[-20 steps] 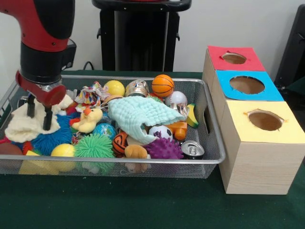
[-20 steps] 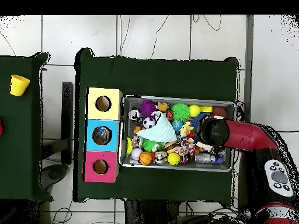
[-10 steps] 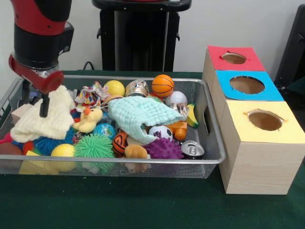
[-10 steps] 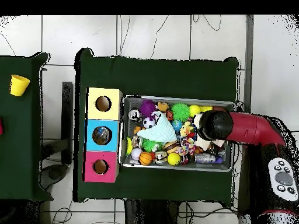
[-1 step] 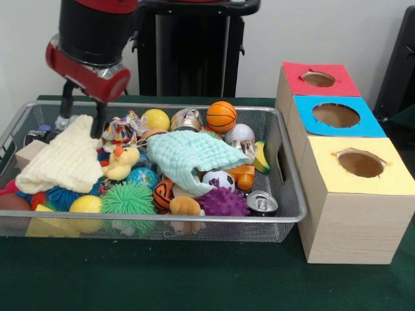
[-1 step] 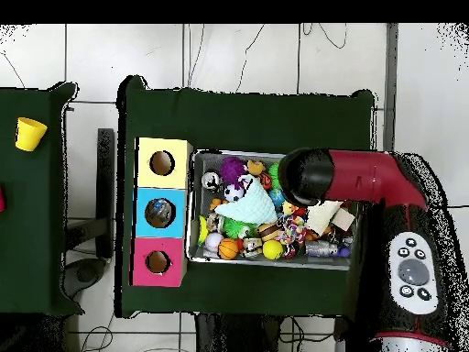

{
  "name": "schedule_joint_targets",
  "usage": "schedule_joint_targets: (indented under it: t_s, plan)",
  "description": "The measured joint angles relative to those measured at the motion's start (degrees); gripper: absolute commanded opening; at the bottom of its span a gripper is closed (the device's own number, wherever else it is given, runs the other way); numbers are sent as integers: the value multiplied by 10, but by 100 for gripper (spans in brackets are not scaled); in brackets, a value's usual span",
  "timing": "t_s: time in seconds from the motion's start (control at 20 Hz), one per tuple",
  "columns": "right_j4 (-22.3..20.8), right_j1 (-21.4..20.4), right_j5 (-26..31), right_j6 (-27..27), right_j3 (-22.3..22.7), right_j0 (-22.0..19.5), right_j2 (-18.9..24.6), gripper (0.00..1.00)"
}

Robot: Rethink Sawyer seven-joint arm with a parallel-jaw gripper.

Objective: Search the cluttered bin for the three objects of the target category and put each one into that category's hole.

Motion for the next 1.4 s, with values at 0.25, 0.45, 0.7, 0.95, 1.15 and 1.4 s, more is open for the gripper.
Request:
schedule_joint_targets:
  t_s: [0.25,0.45,0.7,0.95,1.15,1.4]
  plan:
    - [12,-13,-8,0,5,24,0,100]
    - [14,-11,-67,0,24,33,-3,100]
    - [14,2,-143,1,46,37,-8,100]
    - [14,31,-188,1,66,55,-32,100]
    - [18,49,-188,1,85,75,-56,100]
    - [27,59,-188,1,100,90,-77,100]
